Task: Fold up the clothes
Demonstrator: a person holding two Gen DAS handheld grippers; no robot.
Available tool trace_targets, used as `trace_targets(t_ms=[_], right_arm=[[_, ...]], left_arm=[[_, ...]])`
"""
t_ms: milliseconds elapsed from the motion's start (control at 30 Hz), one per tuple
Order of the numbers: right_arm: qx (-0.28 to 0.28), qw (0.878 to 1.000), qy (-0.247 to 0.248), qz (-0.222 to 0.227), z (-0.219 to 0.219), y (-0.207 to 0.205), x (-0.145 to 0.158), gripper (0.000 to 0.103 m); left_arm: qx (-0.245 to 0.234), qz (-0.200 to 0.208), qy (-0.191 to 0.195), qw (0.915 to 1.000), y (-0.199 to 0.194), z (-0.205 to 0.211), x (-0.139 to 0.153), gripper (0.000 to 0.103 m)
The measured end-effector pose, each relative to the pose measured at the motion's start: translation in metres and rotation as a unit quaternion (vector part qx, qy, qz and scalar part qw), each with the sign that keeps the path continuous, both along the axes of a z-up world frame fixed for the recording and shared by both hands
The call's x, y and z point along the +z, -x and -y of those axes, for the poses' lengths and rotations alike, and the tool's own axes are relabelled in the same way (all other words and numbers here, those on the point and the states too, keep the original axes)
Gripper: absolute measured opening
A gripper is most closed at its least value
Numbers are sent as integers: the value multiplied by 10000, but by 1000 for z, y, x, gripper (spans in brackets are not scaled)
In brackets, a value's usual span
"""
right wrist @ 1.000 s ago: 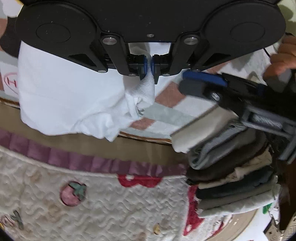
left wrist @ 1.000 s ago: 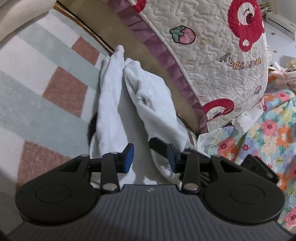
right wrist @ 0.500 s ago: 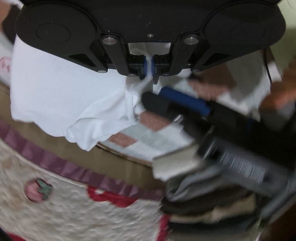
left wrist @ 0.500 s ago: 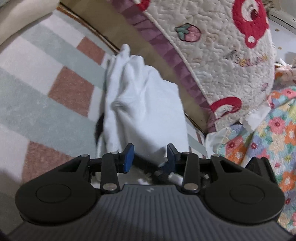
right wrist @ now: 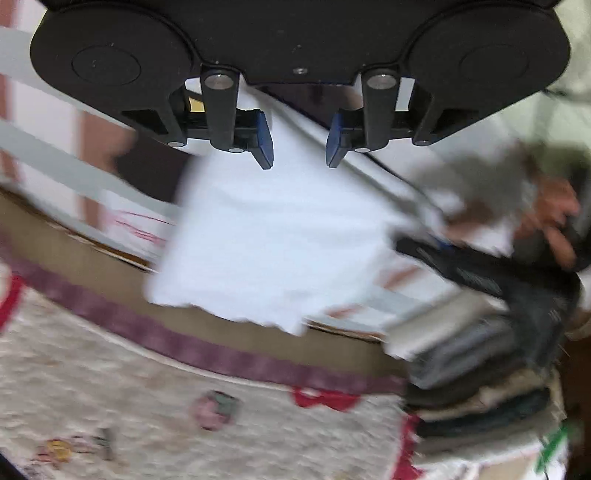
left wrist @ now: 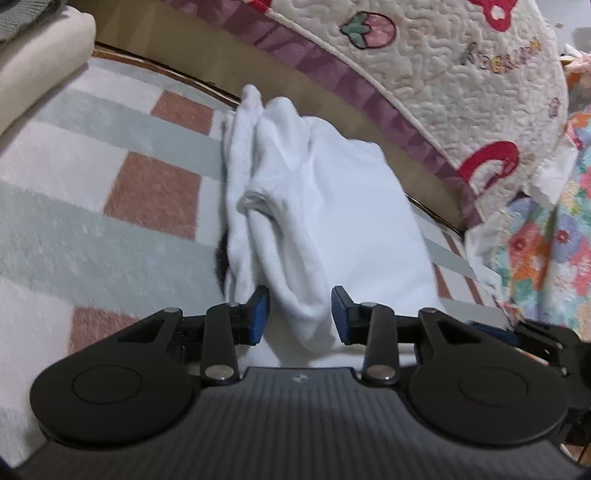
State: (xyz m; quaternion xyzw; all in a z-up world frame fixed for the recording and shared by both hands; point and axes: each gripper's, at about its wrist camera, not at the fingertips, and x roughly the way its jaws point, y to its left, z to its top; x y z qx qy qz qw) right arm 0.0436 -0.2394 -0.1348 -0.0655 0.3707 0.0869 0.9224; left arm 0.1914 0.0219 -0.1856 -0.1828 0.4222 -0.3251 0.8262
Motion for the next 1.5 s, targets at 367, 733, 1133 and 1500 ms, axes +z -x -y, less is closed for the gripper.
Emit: trace_targets(t_ms=[367, 733, 1133, 1500], right_arm=[[-161, 9995, 227, -172, 11, -2, -32, 46], [-850, 9921, -821, -429, 36, -25, -52, 59], [-1052, 9724, -2082, 12, 53, -25, -8, 13], [-829, 9732, -2141, 121, 53, -31, 18, 13]], left_arm=[[508, -2, -217, 9985, 13, -10, 12, 7], [273, -192, -689, 9971, 7, -2, 8, 12], [500, 309, -1294, 9898, 18, -9, 35, 45], [-1133, 2239, -789, 9648, 68, 32, 71, 48]])
